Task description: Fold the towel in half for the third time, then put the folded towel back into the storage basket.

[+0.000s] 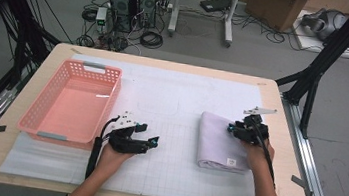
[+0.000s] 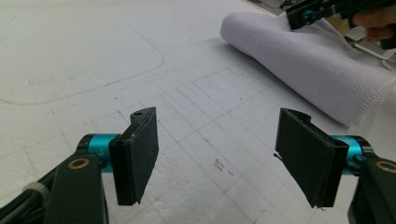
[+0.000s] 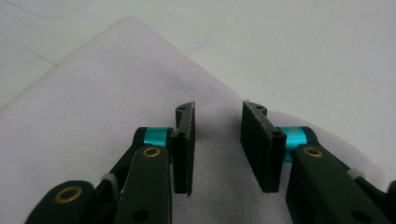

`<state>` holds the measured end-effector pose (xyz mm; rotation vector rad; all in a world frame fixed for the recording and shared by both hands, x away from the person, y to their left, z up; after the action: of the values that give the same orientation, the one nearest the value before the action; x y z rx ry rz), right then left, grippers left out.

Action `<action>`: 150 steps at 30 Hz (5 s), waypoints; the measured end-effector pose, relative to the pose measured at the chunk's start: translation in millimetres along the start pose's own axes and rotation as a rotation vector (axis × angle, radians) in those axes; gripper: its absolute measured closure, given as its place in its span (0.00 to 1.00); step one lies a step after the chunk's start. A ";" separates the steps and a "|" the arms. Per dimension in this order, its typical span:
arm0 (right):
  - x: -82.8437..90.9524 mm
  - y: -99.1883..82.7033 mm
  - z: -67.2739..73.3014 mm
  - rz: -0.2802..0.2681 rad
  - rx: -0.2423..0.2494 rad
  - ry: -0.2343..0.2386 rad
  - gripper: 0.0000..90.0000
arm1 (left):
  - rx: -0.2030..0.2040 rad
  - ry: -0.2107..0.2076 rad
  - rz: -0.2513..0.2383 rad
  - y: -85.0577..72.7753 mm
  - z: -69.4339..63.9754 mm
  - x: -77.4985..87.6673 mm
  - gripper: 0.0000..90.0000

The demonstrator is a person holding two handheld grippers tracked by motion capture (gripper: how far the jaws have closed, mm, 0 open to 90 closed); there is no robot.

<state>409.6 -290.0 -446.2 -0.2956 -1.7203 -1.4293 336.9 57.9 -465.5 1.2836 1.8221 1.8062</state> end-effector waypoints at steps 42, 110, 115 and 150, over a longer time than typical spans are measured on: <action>78.6 -72.3 -17.4 -0.243 -0.088 -0.011 0.49 | -0.017 0.020 -0.001 1.7 0.1 2.8 0.23; 110.0 -105.1 10.4 -0.335 -0.025 0.029 0.22 | -0.057 -0.004 0.002 51.5 -21.5 -43.8 0.19; 108.3 -106.1 9.9 -0.327 -0.023 0.030 0.22 | -0.020 -0.056 0.027 60.6 -33.0 -65.4 0.19; 106.1 -105.5 9.2 -0.321 -0.034 0.052 0.21 | 0.127 -0.121 0.279 42.8 -72.2 -164.0 0.26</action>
<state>272.3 -350.0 -441.5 0.0023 -1.7584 -1.6810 394.7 -116.6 -476.0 1.7308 1.7906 1.7211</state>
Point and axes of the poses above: each handheld gripper's, and its own axes: x roughly backward along the jaws, y roughly out of its top, z roughly to its left, the point moved 5 cm from there along -x, roughly forward along the jaws, and after that the axes turned 3 degrees about -x, right-handed, at the moved point
